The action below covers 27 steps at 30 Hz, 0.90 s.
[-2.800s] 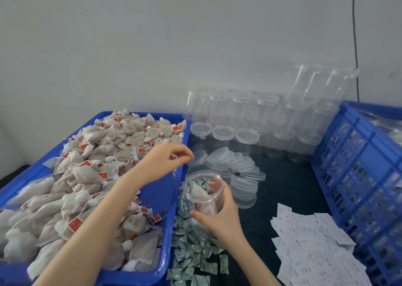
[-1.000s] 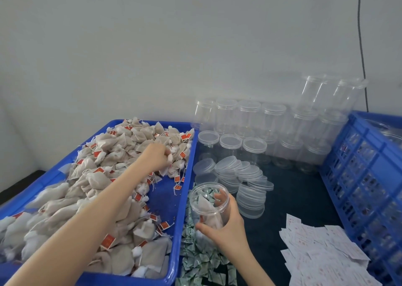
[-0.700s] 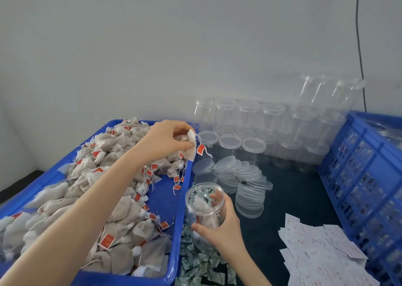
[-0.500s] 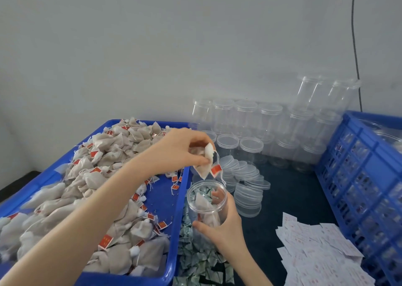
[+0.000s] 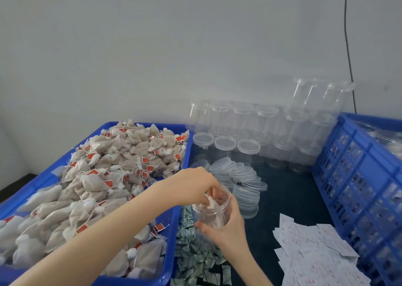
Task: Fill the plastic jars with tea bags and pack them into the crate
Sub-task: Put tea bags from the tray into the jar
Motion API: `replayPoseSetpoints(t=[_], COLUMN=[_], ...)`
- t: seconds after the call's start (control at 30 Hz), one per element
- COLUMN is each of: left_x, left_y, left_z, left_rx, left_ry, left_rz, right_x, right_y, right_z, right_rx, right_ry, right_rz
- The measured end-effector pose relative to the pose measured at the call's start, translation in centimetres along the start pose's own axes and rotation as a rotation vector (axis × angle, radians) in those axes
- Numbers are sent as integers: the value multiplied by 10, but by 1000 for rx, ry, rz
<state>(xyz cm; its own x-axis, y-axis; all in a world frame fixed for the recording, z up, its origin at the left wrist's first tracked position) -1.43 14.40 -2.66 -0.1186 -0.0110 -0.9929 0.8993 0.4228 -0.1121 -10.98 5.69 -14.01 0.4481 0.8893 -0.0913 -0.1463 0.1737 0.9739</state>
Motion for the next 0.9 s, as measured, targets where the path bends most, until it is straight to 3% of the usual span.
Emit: replayPoseSetpoints(t=[0.13,0.23,0.33,0.43,0.5,0.6,0.67,0.77,0.9], left_x=[-9,1,34,71,89,104,108,115,116], left_y=[35,87,130,147,155,167,174,177,177], left_z=[11,24,35,44,48,53,57,63,69], left_rx=[-85,-292,-512,-572,-623,-742,-752,-659,-672], left_ry=[-171,-275,-83,91,93,-39,-135,-91,-120], left_rz=[-350,-350,-132,-29,-66,-109,-104,-157,-222], right_x=[0,0,0,0,-1,-3,-6,-9,-10], right_y=[-5,-8,-11,-14,-16,-18,-18,-20,-21], right_z=[1,1,1,1,1,1,2,2,3], right_rx=[2,9,2,4,4,1,8,15,24], right_ry=[-13,-23,-26,-21,-17,-11,-15,-30,-34], right_rz=[7,-12,-31,-33,-34,-42,-41,-33,-43])
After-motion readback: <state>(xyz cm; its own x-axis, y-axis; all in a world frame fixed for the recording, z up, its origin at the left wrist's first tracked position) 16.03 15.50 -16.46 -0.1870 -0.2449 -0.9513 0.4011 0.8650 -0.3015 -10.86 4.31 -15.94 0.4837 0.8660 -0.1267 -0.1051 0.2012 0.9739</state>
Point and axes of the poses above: each hand's wrist, its own z-axis towards the middle knuckle, its own x-axis out of the palm, y = z × x, the point moved 2 cm from there along z, towards the middle knuckle, and after that the axes turned 1 degree about -y, right-handed, at the moved point
